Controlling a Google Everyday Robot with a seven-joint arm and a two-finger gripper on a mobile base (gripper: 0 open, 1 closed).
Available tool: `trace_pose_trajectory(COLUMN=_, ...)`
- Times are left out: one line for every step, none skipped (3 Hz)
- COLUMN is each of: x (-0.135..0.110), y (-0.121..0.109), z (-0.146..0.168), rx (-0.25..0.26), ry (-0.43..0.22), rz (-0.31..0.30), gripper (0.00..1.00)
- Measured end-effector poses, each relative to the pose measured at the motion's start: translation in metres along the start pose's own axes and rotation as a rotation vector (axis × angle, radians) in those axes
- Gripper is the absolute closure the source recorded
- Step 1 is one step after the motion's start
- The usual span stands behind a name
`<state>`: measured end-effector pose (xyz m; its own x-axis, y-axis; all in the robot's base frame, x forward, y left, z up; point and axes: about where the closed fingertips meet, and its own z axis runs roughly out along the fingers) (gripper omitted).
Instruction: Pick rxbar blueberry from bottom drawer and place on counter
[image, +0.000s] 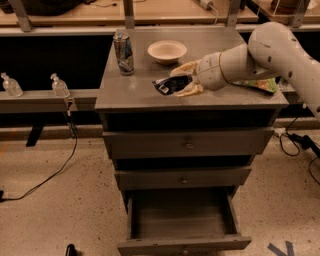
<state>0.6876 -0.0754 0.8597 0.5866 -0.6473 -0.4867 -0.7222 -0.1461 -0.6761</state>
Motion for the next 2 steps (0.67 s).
trace_pose_trajectory(x=-0.001, y=0.0007, z=0.0028, rx=-0.003, ry=-0.004, rz=0.0, gripper=0.63)
trace_pose_trajectory(x=-0.002, y=0.0013, z=0.0057, rx=-0.007, ry=-0.008, rz=0.0, gripper=0.4)
